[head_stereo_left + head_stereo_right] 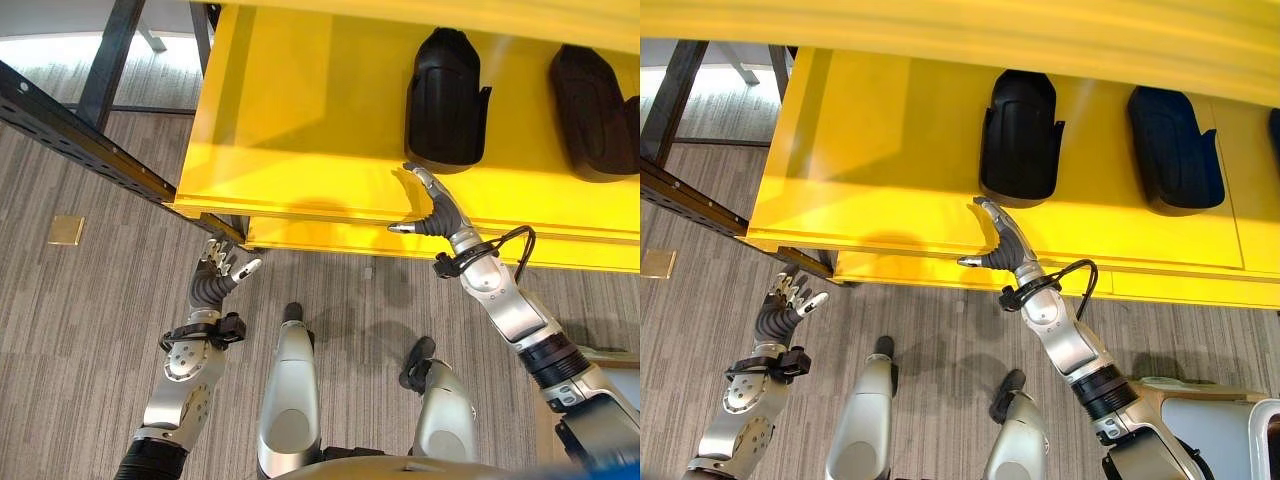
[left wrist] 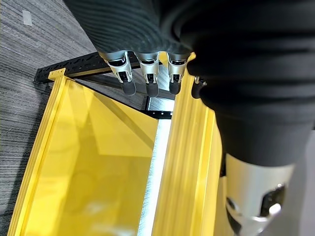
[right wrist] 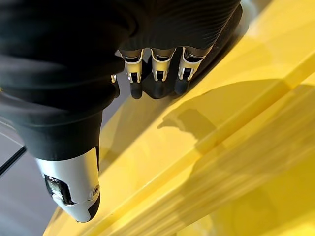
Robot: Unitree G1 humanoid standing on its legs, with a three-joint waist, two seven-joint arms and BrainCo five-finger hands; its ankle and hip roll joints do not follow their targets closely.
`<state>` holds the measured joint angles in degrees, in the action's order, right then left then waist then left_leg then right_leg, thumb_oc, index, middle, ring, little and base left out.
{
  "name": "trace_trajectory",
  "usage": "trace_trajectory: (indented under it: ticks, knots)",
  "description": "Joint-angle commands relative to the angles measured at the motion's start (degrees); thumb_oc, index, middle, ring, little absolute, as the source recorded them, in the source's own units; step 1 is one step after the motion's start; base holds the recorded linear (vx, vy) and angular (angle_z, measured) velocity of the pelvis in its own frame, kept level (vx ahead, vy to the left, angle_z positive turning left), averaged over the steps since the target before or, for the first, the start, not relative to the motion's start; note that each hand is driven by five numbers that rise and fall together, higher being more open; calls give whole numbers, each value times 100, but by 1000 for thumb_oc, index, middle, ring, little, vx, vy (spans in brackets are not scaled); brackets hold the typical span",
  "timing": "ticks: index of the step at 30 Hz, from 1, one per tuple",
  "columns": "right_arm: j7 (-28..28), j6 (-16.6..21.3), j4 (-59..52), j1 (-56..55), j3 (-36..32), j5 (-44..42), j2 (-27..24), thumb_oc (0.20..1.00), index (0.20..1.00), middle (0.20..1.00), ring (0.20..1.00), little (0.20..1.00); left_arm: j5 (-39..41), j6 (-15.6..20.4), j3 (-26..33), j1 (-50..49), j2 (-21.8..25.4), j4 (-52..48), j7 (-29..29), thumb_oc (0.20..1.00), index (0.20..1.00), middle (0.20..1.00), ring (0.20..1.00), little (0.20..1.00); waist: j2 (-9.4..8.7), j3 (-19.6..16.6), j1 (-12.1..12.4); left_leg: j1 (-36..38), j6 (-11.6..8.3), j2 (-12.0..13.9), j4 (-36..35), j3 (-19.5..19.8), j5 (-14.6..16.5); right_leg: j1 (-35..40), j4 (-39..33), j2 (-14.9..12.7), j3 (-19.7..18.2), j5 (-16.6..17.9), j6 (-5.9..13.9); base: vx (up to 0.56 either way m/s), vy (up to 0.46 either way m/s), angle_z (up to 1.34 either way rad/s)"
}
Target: Move parts from the plastic box to the shelf.
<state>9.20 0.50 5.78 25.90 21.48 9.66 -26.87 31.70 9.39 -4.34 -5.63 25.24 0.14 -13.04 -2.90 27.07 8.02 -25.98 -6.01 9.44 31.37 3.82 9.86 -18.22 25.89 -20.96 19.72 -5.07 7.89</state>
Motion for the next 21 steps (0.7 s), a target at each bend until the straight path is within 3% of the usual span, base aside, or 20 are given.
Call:
trace_trajectory:
  ticks: [1, 21]
  knots:
    - [130, 205, -31, 315, -14, -131, 103, 1000, 1000, 1000, 1000, 1000, -231, 276, 168, -147, 72, -279, -84, 1000, 1000, 1000, 1000, 1000, -42, -63, 22, 26, 388, -222, -201, -131, -139, 453, 630, 94, -62, -407, -6, 0, 0, 0]
    - [455, -13, 650, 485, -188, 67, -18, 1000, 1000, 1000, 1000, 1000, -189, 318, 110, -82, 2, -288, -139, 1000, 1000, 1000, 1000, 1000, -14, -10, -9, -6, 391, -229, -136, -141, -101, 374, 710, 114, -152, -454, -29, 0, 0, 0]
